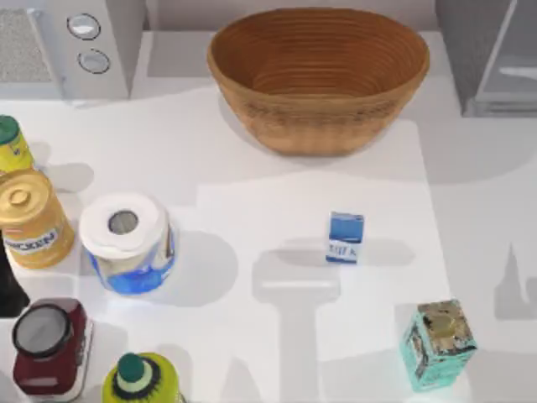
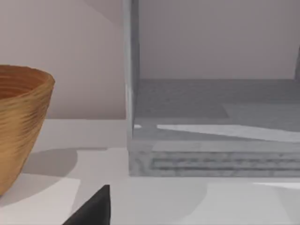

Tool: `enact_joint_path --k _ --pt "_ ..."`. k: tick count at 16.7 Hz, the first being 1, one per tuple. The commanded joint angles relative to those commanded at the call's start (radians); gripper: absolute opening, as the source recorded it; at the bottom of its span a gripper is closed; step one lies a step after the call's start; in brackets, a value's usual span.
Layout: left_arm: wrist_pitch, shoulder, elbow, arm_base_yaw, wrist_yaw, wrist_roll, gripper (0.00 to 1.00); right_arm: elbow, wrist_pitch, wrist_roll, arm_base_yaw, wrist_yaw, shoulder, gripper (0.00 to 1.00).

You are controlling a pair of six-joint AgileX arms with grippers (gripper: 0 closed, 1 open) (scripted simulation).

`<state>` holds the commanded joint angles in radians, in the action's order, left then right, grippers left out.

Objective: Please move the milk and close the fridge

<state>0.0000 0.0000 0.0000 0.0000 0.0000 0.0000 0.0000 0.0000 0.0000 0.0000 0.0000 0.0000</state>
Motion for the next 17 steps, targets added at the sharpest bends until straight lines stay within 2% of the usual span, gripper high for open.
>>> enact_joint_path --k 3,6,17 --pt "0.000 0.000 0.000 0.000 0.000 0.000 1.00 -0.001 0.011 -0.001 0.013 0.012 0.013 1.00" --pt "0.000 0.000 0.000 0.000 0.000 0.000 1.00 -0.002 0.087 -0.001 0.111 0.103 0.102 1.00" --pt "0.000 0.000 0.000 0.000 0.000 0.000 1.00 0.020 0.605 0.013 0.769 0.772 0.637 1.00"
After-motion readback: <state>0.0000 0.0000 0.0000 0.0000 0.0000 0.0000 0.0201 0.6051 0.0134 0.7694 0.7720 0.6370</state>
